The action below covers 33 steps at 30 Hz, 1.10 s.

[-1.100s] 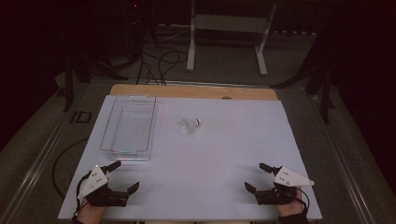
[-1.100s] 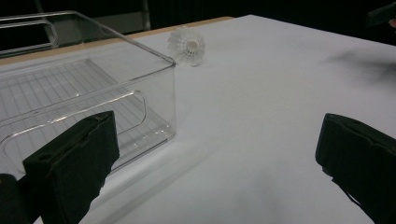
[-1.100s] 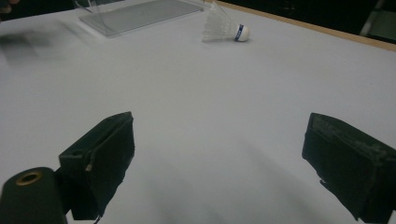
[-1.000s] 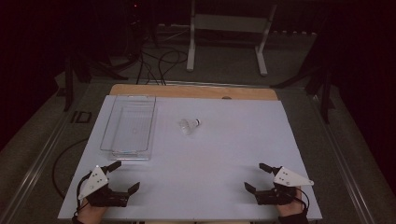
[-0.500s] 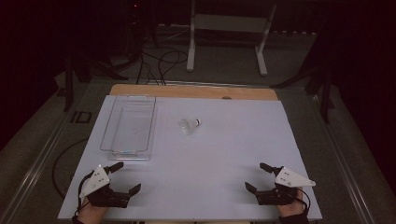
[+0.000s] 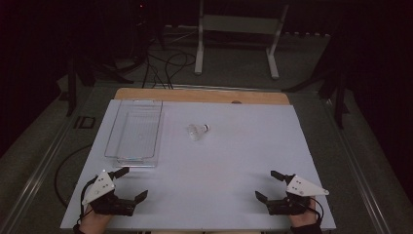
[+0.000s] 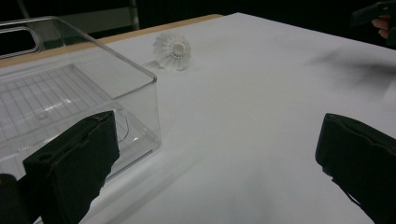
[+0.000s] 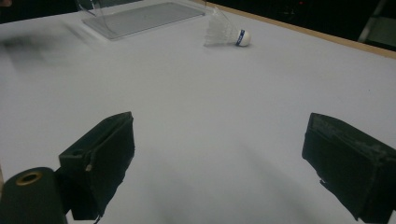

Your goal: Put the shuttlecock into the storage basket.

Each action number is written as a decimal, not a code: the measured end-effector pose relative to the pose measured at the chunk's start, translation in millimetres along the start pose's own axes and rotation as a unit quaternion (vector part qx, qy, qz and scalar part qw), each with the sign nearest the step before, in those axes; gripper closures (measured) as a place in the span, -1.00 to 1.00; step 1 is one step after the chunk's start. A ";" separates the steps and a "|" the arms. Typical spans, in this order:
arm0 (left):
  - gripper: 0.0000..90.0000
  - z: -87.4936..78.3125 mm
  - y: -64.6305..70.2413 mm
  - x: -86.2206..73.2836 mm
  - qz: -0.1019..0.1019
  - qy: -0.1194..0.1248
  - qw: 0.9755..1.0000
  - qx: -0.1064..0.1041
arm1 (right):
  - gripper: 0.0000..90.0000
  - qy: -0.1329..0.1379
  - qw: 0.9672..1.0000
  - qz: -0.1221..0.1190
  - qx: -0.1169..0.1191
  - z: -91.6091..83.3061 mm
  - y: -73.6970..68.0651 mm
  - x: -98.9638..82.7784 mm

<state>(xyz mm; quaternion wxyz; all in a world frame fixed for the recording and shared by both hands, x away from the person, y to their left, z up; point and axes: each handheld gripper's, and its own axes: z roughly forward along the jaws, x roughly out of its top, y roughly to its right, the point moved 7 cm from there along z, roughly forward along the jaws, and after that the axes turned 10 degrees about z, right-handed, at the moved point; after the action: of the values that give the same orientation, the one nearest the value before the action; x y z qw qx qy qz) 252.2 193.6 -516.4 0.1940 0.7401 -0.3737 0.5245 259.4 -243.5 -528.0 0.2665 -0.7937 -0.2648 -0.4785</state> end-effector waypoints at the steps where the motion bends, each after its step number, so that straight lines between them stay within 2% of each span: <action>1: -0.99 -0.4 0.1 2.0 -0.002 -0.001 1.000 -0.004 | -0.79 -0.001 1.000 0.001 0.000 -0.2 0.1 0.0; 3: -0.99 -1.6 1.4 6.1 0.006 0.001 1.000 -0.008 | -0.79 0.000 1.000 0.003 -0.002 -0.4 0.3 0.2; 8: -0.99 -3.0 2.4 13.9 0.015 -0.017 1.000 -0.021 | -0.79 0.003 1.000 0.003 -0.004 -1.7 0.6 1.0; 11: -0.99 -2.1 1.8 16.3 0.017 -0.032 0.999 -0.024 | -0.79 0.003 1.000 0.002 -0.005 -1.8 0.6 1.1; 12: -0.99 -2.1 1.8 16.3 0.017 -0.032 0.999 -0.024 | -0.79 0.003 1.000 0.002 -0.005 -1.8 0.6 1.1; 14: -0.99 0.7 2.2 18.3 0.014 -0.032 0.999 -0.038 | -0.79 0.003 1.000 0.002 -0.003 -1.8 0.2 1.2; 17: -0.99 5.4 1.6 19.5 0.017 -0.040 0.998 -0.043 | -0.79 0.008 1.000 0.004 -0.003 -2.7 0.0 2.7; 22: -0.99 10.0 2.9 21.6 0.018 -0.061 0.997 -0.052 | -0.79 0.009 1.000 0.001 -0.007 -3.8 0.4 3.0; 28: -0.99 12.7 5.3 22.5 0.030 -0.080 0.995 -0.057 | -0.79 0.006 1.000 0.003 0.000 -3.2 -1.8 2.9; 33: -0.99 17.4 9.4 20.6 0.029 -0.100 0.991 -0.078 | -0.79 0.007 1.000 0.002 0.001 -3.0 -1.9 3.1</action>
<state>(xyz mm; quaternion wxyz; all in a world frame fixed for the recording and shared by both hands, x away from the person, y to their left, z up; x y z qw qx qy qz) 259.6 168.5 -505.0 0.1979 0.7603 -0.4522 0.4224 257.5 -243.6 -523.7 0.2702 -0.7906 -0.2621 -0.4829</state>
